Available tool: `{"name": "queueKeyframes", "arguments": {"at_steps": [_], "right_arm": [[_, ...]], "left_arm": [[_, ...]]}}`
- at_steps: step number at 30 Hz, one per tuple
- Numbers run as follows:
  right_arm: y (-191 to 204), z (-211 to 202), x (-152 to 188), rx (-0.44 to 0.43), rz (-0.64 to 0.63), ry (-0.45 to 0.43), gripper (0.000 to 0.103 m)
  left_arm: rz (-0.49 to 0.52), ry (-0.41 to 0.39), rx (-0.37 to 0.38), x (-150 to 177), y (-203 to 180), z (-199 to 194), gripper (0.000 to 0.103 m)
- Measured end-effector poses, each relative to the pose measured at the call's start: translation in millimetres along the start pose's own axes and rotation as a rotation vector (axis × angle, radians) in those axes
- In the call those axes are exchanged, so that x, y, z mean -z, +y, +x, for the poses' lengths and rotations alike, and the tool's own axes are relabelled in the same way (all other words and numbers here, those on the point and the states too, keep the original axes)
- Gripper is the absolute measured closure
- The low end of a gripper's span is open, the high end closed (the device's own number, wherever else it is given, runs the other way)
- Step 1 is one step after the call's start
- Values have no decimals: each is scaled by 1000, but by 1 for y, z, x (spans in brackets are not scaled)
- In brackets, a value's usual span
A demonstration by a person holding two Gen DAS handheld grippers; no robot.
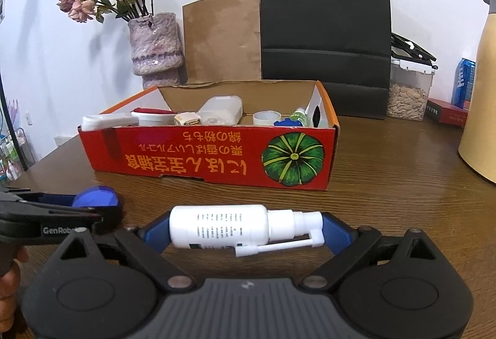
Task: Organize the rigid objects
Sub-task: 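Carry the spray bottle and blue lid over the box with both tools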
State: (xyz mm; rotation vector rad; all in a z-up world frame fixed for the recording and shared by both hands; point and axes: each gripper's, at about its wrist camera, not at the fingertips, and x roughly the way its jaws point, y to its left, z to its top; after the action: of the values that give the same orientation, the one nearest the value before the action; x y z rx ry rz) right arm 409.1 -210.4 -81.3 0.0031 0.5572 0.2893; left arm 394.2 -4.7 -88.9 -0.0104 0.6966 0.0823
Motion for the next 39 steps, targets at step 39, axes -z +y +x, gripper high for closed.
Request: {"name": "queueKeyframes", "arguments": {"at_steps": [39], "right_arm": [[18, -38, -14, 25, 31, -226, 6]], "left_arm": [[-61, -236, 11, -14, 3, -69, 36]]}}
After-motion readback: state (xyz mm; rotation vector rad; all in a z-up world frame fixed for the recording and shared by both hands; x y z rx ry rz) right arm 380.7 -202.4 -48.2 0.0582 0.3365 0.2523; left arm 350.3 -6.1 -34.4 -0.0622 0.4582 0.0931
